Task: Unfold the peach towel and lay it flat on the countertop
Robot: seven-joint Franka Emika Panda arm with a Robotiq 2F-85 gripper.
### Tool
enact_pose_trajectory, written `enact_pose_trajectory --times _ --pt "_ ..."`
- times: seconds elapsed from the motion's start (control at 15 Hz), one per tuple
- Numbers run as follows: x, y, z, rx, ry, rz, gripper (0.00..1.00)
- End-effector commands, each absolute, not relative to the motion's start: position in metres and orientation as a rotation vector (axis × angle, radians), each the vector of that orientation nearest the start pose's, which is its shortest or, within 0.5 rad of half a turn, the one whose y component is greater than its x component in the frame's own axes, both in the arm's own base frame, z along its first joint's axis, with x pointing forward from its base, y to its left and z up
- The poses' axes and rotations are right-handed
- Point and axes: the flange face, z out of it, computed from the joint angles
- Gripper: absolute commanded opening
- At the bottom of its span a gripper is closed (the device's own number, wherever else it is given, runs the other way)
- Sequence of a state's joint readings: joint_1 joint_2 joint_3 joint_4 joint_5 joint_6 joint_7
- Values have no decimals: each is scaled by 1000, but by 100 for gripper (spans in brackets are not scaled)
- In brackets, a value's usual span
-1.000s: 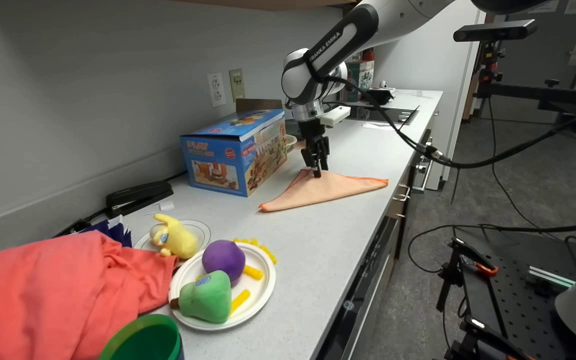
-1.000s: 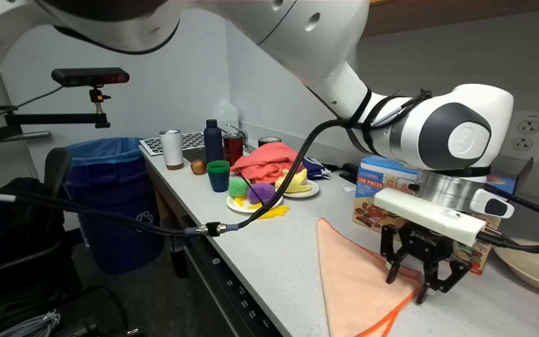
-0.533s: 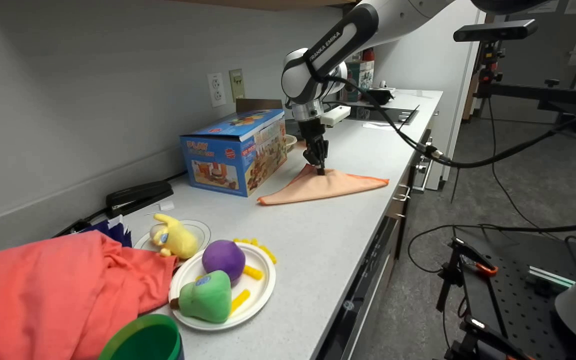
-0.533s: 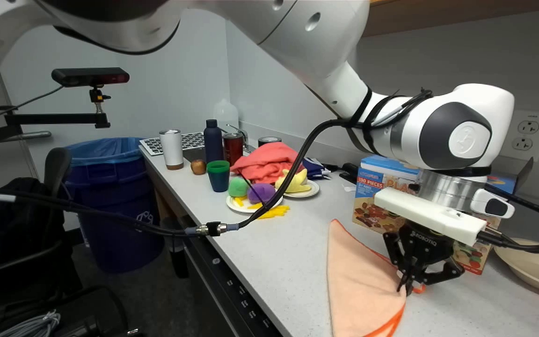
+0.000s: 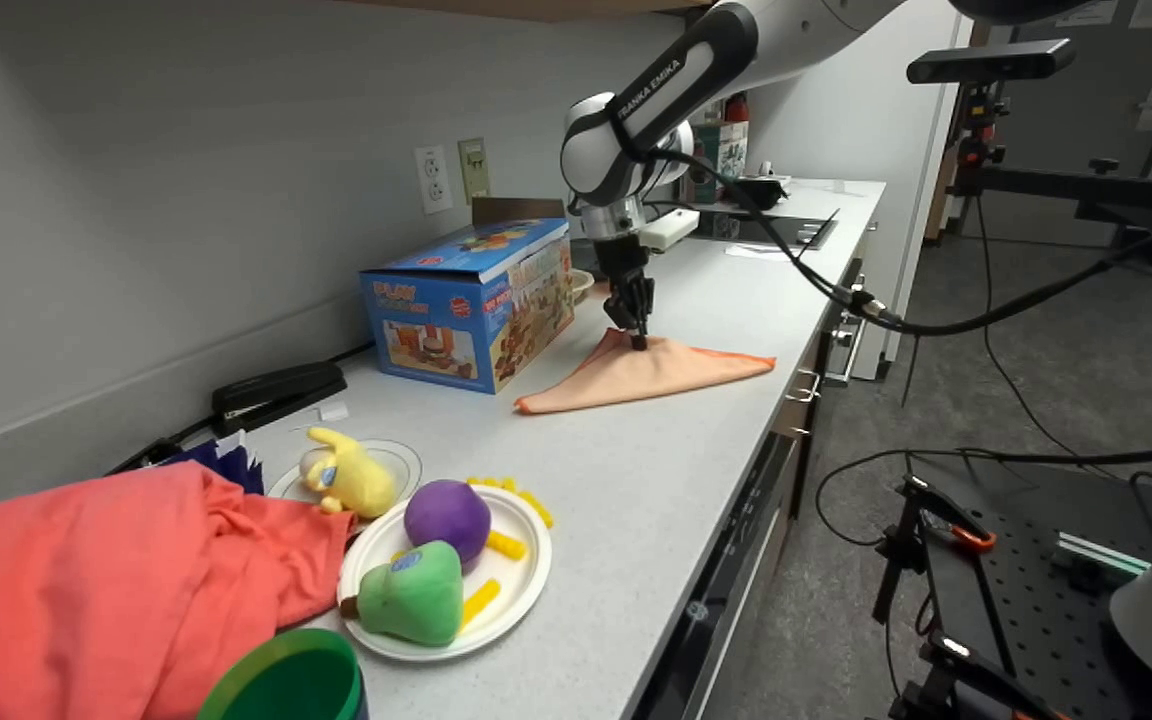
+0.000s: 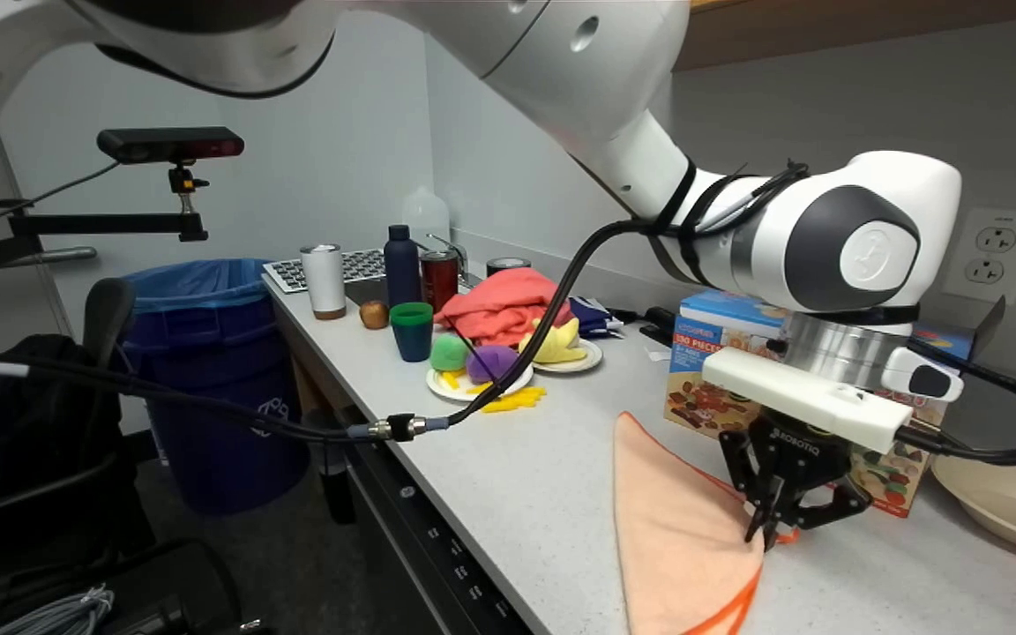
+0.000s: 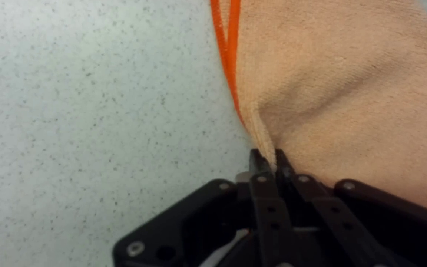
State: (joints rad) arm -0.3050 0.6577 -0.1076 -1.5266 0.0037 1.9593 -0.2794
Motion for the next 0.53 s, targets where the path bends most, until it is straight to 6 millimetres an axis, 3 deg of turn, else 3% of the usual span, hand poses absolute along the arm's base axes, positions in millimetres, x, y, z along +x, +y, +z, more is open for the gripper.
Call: enact_pose_trajectory --times 0.0,0.47 --pt "625 -249 279 -3123 84 284 0" --pt "618 -232 303 -3148 3 149 1"
